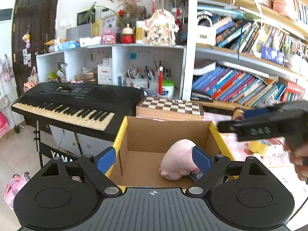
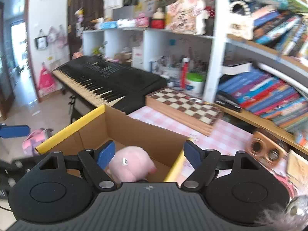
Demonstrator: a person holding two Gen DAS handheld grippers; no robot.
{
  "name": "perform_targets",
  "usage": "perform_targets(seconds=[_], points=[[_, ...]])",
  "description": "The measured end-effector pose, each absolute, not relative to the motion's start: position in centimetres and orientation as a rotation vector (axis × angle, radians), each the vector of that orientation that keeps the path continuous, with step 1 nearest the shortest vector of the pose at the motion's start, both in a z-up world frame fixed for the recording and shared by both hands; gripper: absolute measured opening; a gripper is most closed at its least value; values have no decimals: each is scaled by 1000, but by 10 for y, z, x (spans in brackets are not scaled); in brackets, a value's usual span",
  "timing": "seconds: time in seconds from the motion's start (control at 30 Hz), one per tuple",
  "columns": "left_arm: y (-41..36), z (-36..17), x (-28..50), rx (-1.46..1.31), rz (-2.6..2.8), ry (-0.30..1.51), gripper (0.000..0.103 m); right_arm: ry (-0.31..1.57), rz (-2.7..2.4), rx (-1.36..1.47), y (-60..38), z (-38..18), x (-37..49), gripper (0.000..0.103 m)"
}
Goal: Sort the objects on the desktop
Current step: 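Open the left tool to drop the clip in the box while the right tool releases the pig, then withdraw both open tools from the box back toward the table items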
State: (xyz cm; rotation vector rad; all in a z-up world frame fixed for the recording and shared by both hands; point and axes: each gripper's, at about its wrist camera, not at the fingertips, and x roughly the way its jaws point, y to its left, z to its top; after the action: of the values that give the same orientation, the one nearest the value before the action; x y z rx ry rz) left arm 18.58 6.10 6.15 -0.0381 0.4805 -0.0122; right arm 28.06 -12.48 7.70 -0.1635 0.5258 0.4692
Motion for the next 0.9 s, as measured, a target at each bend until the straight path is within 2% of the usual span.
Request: perform_targets(seconds=[0.37, 0.9], points=[[84, 70, 117, -80, -5, 447, 90, 537, 316, -71, -142, 68, 183, 77], [98, 37, 43, -58, -14, 555, 91, 642, 305, -51, -117, 30, 67, 78]])
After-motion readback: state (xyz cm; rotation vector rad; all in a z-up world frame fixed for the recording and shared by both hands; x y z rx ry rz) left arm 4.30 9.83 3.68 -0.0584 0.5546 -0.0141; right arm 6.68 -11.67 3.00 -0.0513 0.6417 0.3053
